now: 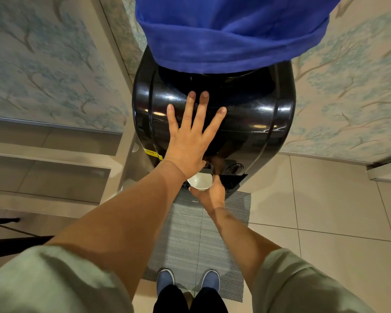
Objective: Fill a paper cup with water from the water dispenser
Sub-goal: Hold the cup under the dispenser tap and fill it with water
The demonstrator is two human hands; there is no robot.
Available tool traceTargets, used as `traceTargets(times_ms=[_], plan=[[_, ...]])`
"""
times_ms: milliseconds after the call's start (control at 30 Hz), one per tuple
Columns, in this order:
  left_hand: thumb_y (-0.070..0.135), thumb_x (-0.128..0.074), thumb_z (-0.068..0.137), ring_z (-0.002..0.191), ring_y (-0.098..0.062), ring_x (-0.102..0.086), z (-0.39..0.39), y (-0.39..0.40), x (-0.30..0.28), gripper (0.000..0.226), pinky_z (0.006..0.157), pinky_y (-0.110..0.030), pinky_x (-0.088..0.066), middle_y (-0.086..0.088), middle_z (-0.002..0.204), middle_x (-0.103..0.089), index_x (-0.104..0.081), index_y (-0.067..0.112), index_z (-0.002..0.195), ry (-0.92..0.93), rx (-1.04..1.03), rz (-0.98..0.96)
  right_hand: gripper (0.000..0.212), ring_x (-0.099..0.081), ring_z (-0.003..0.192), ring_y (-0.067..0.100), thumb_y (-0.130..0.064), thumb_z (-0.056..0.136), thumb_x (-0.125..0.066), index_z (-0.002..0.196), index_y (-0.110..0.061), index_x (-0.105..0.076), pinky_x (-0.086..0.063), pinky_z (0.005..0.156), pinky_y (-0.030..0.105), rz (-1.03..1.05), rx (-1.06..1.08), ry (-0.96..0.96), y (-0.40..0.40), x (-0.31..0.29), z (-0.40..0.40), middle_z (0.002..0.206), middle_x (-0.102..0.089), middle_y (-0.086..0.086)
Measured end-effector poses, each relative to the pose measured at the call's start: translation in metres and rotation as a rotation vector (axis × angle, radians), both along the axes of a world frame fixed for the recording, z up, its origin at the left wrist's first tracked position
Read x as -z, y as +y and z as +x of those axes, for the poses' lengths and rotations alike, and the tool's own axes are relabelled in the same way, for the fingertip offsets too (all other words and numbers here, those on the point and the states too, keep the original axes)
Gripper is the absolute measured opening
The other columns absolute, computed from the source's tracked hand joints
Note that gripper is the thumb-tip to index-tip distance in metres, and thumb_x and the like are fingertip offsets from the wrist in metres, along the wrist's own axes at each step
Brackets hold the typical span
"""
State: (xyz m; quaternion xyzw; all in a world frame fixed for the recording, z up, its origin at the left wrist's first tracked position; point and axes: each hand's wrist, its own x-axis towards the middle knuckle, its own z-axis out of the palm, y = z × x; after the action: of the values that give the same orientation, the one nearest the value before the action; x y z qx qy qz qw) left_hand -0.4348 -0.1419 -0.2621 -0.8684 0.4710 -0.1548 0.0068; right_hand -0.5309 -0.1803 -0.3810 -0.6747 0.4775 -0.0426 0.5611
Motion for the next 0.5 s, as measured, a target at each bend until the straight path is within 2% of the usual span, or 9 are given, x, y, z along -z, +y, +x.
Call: traceTargets(times_ms=[133,300,500], plan=[[0.042,-0.086,0.053,0.142,-0.044,-0.008,-0.0005,0.0002,0.0007,0.130,0.105,-0.065,-0.002,-0.021,0.156,-0.012,0.001,0.023,0.147,-0.005,0.000,-0.005,0.056,-0.055,0.091,0.015,-0.014,0.063,-0.082,0.110,-0.011,-0.052,-0.050,0.086,0.031,0.027,0.007,-0.018,-0.0004,0.0006,-0.0021,0.098,-0.059,-0.001],[0.039,-0.088,0.050,0.141,-0.043,-0.005,0.0018,-0.0005,0.0042,0.131,0.105,-0.066,-0.005,-0.021,0.155,-0.009,-0.001,0.022,0.147,-0.028,0.005,-0.035,0.048,-0.055,0.089,0.015,-0.014,0.064,-0.080,0.102,-0.015,-0.051,-0.051,0.086,0.030,0.021,0.006,-0.037,-0.0005,-0.0035,-0.0030,0.094,-0.058,-0.003],[0.037,-0.089,0.048,0.139,-0.044,-0.008,0.0021,-0.0008,0.0056,0.130,0.105,-0.066,-0.006,-0.022,0.154,-0.012,-0.005,0.022,0.148,-0.044,0.014,-0.053,0.045,-0.055,0.086,0.014,-0.015,0.065,-0.080,0.094,-0.021,-0.046,-0.046,0.077,0.024,0.036,0.010,-0.060,-0.0013,-0.0053,-0.0040,0.093,-0.058,-0.003]])
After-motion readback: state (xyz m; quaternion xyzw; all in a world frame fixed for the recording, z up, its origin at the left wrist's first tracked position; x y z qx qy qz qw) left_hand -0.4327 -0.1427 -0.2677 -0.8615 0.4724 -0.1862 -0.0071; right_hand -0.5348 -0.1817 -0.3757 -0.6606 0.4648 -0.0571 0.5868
